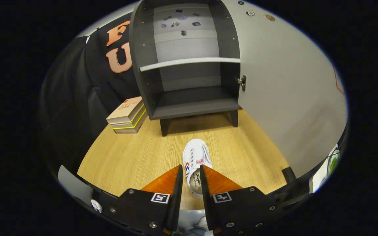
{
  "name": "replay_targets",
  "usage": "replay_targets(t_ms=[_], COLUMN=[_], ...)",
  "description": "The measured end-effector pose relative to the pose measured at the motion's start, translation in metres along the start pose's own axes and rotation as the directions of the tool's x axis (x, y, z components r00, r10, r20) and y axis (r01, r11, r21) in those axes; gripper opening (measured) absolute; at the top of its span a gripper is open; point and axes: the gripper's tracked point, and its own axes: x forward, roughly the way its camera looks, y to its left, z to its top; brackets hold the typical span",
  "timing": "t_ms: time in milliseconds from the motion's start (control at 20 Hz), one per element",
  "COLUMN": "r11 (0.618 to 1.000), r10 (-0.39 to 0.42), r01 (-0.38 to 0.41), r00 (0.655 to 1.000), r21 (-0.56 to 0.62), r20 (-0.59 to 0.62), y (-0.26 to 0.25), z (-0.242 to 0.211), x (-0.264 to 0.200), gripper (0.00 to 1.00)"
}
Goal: Open the shoe cabinet door, grab the shoes and put them into the shoe cabinet, then close the shoe cabinet door.
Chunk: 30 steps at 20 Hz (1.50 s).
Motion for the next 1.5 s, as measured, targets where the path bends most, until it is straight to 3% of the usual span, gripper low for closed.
replay_targets(t_ms=[350,750,850,1000,1100,1500], r11=[0.998,0.995,0.995,0.993,0.992,0.99], r10=[0.036,0.06,0.074,0.091,0.106,0.126], r01=[-0.026,-0.041,-0.057,-0.074,-0.091,-0.121], r00=[0.985,0.975,0.976,0.975,0.973,0.989], r21=[0.057,0.094,0.085,0.089,0.082,0.068], r20=[-0.166,-0.216,-0.207,-0.204,-0.205,-0.077], y=[0.002,0.002,0.006,0.005,0.007,0.004], z=[-0.062,-0.072,-0.068,-0.065,-0.066,-0.022], x=[0.062,0.107,0.112,0.112,0.111,0.073], gripper=[0.34,0.36,0.28,0.07,0.01,0.0])
